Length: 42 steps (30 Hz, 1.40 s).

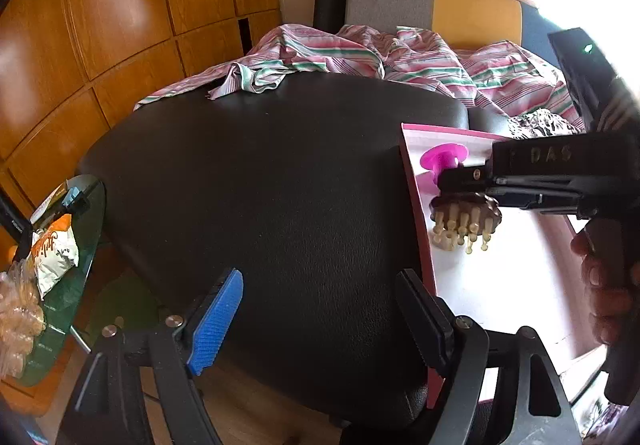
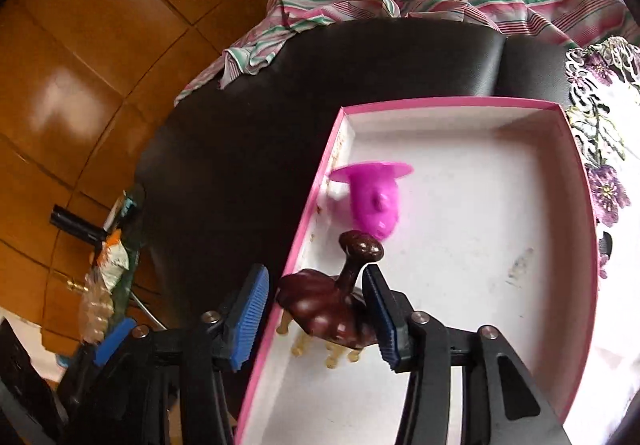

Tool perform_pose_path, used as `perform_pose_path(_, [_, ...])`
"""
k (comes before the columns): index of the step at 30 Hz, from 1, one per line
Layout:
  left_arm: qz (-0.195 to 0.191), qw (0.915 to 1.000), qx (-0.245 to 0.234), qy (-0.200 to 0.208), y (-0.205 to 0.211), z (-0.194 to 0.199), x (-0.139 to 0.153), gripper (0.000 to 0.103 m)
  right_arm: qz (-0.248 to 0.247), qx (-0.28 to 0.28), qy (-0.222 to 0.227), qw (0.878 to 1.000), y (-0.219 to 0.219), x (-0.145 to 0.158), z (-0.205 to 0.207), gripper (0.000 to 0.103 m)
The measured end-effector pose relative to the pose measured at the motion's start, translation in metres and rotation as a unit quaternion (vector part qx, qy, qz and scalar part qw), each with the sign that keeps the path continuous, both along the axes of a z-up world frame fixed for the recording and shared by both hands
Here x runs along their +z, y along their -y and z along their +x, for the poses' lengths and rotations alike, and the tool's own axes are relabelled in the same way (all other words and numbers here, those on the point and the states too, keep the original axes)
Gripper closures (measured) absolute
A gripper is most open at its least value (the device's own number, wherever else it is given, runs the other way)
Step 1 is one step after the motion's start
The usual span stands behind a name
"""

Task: Organize rigid objects
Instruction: 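Lower the claw clip into the tray beside the suction cup, open right gripper, then move the left gripper to the tablecloth and grasp the orange linked cubes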

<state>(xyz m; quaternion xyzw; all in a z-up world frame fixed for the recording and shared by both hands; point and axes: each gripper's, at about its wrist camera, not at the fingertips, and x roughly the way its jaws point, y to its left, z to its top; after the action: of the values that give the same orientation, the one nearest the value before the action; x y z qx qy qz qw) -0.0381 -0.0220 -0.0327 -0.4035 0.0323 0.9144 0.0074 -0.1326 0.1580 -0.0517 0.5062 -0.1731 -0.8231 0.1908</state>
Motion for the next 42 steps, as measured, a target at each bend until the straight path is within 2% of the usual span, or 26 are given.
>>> perform_pose_path(7, [0.003,1.0000,-0.001,-0.006,-0.001,0.002,0.002,0.022,0.001,-0.012,-0.016,1.000,-0.008,0.009,0.012,0.046])
perform_pose_path(25, [0.003,0.9994,-0.024,-0.025,-0.013,0.010,0.017,0.018,0.037,-0.048,-0.054,0.997,-0.035,0.027,0.055,0.045])
perform_pose_path(42, [0.007,0.9965,-0.071,-0.042,-0.034,0.025,0.030,0.018,0.082,-0.102,-0.069,0.989,-0.084,0.040,0.101,0.045])
